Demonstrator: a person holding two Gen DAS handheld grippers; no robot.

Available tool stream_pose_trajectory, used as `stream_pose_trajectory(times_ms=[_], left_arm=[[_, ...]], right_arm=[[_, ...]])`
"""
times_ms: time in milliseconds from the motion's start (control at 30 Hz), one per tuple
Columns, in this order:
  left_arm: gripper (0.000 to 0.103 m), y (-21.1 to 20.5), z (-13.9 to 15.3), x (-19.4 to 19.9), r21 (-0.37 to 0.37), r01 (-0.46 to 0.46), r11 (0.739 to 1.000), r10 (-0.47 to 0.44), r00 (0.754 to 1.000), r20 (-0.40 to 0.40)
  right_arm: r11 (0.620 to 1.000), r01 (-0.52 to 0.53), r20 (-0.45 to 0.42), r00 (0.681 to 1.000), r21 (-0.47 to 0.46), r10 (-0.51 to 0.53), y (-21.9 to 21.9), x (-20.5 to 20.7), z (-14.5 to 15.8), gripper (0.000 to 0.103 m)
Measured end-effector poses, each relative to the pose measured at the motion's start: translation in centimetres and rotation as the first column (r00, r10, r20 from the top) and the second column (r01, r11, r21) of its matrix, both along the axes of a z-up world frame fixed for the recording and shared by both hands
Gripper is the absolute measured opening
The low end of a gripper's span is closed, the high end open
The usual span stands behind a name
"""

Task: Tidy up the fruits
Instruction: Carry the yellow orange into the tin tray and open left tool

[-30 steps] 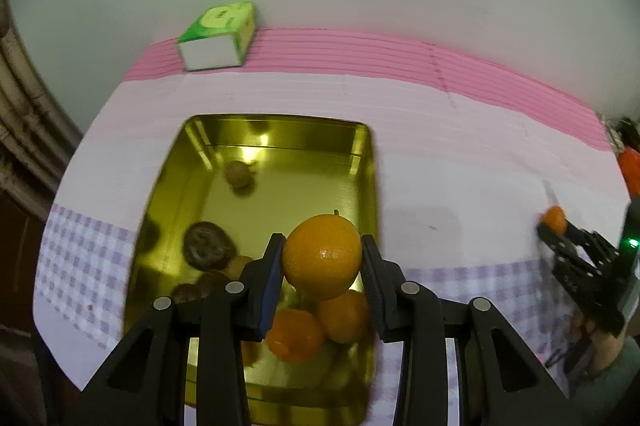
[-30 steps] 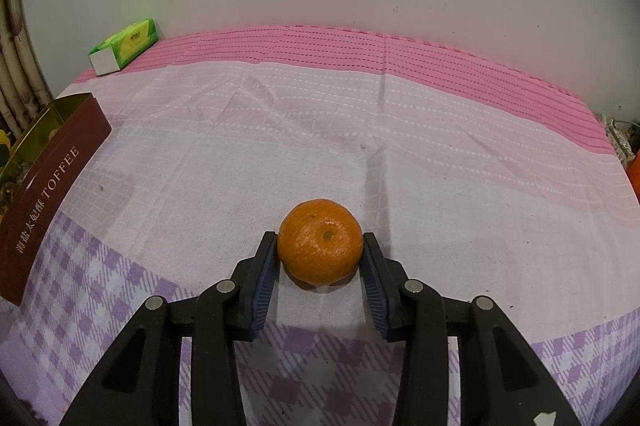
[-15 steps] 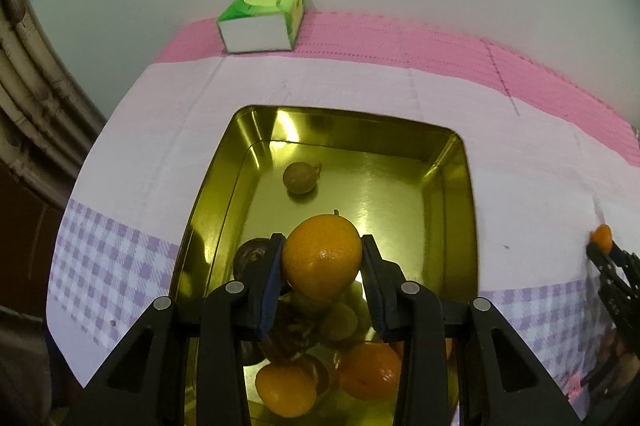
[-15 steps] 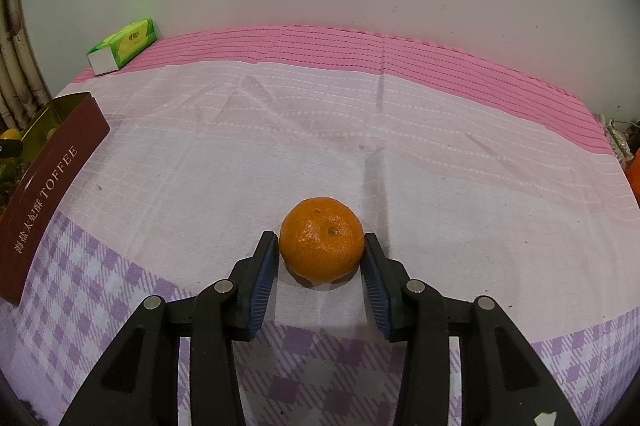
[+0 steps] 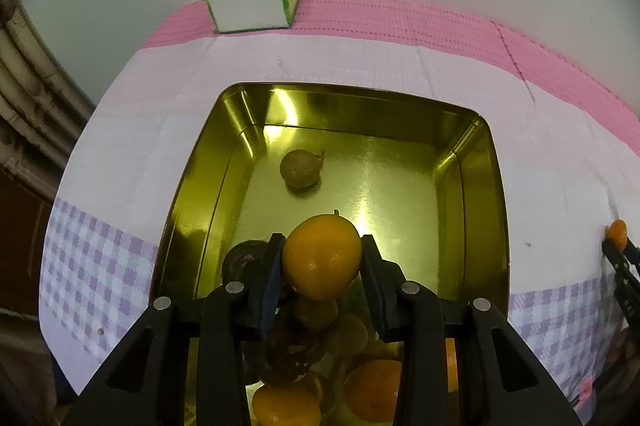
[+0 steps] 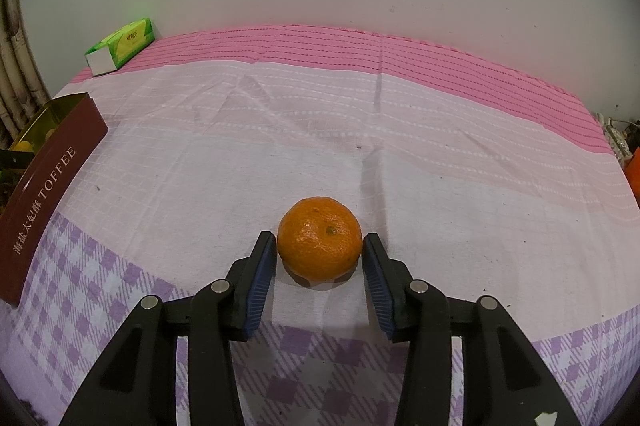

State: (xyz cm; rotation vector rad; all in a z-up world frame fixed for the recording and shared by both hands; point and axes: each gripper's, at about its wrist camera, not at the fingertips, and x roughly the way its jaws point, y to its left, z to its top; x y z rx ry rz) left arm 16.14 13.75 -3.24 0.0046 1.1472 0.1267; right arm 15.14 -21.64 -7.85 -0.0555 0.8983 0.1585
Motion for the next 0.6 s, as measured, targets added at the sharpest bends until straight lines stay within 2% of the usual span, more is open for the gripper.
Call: stream_pose_trajectory(times_ms=[600], left_arm=[[0.038, -1.1, -1.5, 0.4, 0.025, 0.033, 0.999, -0.032, 0.998, -0.046]], right_arm=[[1.000, 0.000, 0.000, 1.000, -0.001, 0.000, 0.0, 0.0, 0.0, 0.042]])
